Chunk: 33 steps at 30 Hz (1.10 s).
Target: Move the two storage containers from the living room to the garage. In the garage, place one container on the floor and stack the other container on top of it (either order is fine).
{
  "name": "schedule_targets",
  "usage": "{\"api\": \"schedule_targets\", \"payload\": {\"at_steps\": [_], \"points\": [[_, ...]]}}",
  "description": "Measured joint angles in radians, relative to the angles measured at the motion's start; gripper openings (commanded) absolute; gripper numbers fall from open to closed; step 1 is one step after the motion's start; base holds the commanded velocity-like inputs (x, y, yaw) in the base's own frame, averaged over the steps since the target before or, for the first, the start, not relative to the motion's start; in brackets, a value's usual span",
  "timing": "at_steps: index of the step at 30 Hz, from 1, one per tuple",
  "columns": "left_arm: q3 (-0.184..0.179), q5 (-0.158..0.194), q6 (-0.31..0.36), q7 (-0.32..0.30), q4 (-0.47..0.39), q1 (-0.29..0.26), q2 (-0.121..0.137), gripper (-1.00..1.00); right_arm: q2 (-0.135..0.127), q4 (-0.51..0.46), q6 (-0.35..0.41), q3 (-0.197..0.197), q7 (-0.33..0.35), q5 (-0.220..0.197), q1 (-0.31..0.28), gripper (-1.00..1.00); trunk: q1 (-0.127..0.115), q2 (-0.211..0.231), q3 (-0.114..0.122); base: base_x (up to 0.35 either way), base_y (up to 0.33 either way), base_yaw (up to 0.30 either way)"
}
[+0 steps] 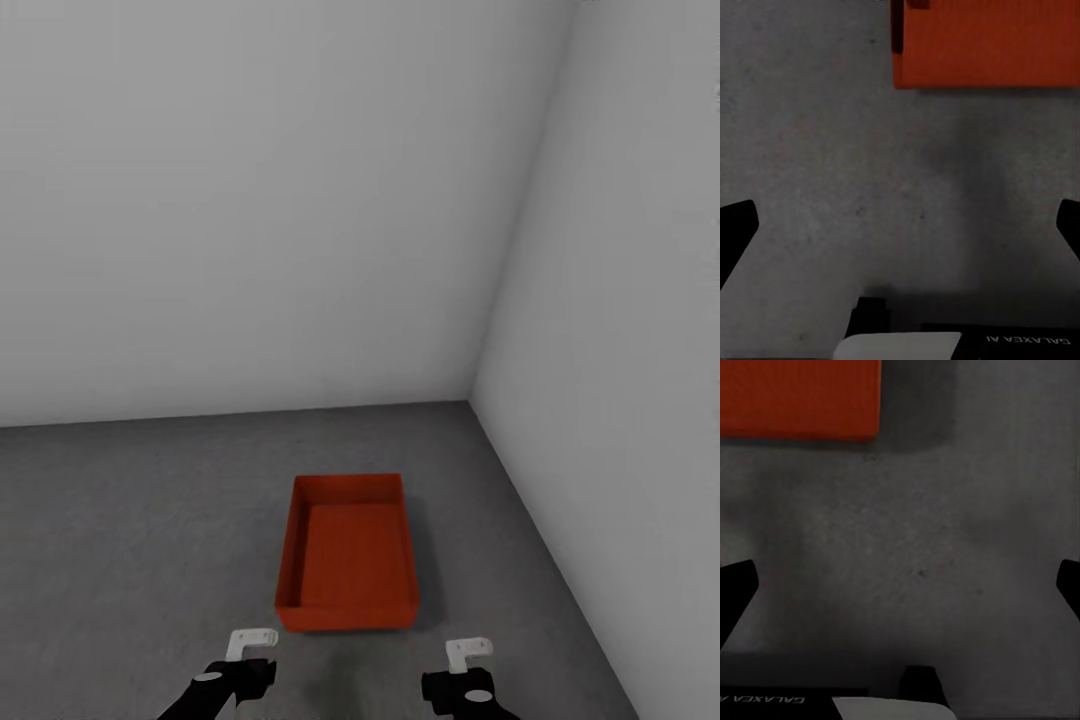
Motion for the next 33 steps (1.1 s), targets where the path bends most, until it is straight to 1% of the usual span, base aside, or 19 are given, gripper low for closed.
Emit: {"api": "schedule_targets", "payload": {"at_steps": [10, 16, 33], "points": [[0.000, 0.000, -0.003, 0.002, 0.001, 0.000, 0.000, 1.00, 0.000, 0.000, -0.002, -0.001, -0.001, 0.000, 0.000, 1.00, 0.000, 0.000, 0.014, -0.017, 0.000, 0.000], [-0.007, -0.004, -0.004, 0.004, 0.001, 0.000, -0.002, 1.00, 0.000, 0.000, -0.002, -0.001, -0.001, 0.000, 0.000, 1.00, 0.000, 0.000, 0.023, 0.000, 0.000, 0.000], [-0.005, -0.006, -0.003, 0.007, 0.006, 0.000, -0.001, 1.00, 0.001, 0.001, -0.002, -0.001, -0.001, 0.000, 0.000, 1.00, 0.000, 0.000, 0.050, 0.000, 0.000, 0.000]]}}
